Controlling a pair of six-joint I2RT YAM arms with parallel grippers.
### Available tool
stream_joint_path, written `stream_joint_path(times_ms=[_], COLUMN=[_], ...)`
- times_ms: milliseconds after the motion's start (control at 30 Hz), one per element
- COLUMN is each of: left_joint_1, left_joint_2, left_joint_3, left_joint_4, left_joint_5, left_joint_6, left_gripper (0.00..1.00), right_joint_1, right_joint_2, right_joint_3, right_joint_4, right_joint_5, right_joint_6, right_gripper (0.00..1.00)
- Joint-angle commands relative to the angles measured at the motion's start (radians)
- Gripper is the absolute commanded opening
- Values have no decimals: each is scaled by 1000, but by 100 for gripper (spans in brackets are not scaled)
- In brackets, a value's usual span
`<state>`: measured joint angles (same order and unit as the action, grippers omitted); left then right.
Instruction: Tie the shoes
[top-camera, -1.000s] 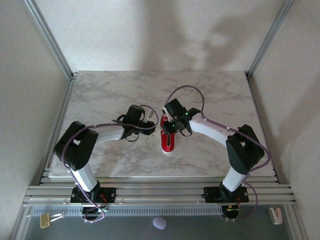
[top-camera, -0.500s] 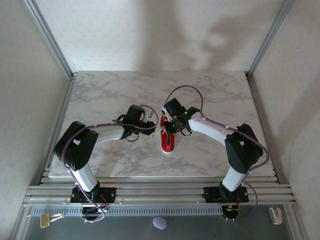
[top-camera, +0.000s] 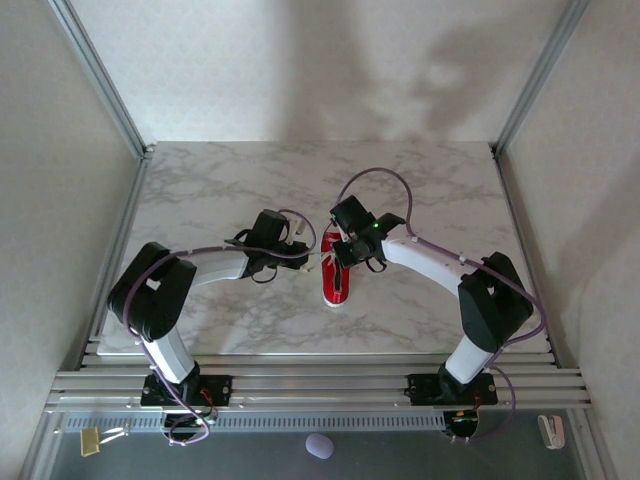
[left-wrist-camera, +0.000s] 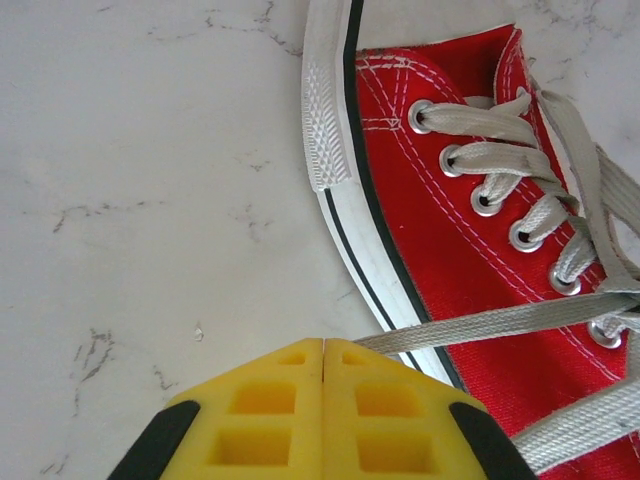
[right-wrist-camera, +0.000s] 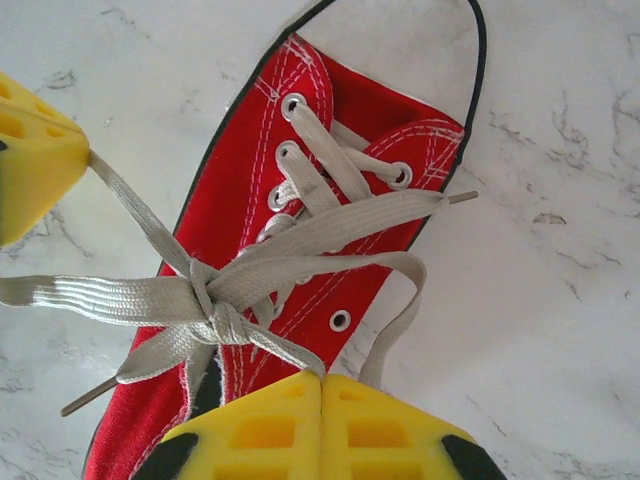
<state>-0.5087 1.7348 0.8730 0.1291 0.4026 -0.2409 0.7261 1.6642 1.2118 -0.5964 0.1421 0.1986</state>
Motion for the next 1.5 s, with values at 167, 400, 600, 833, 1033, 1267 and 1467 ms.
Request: stream_joint_path(times_ms=[167, 400, 600, 833, 1033, 1267, 1467], left_joint_1=[21, 27, 29, 29, 30, 11, 28], left_joint_2=[35, 40, 42, 43, 37, -77, -290], left_joint_3=[7, 13, 12, 8, 4, -9, -22], left_joint_4=[-69, -86, -92, -100, -96, 33, 18], left_joint_5=[-123, -156, -170, -186, -182, 91, -149], left_joint_6=[-14, -15, -18, -20, -21, -53, -103], left_gripper=[0, 0, 0, 0, 0, 28, 100], right_joint_1=[-40, -63, -72, -87, -91, -67, -76], right_joint_2=[-1, 22, 43, 55, 57, -74, -281], right_joint_3=[-14, -20, -21, -27, -21, -31, -104], right_joint_4=[-72, -98, -113, -128, -137, 18, 143], right_joint_5=[85, 83, 77, 68, 61, -156, -9], right_joint_6=[60, 81, 90, 104, 105, 41, 100], right_gripper=[0, 0, 0, 0, 0, 30, 76])
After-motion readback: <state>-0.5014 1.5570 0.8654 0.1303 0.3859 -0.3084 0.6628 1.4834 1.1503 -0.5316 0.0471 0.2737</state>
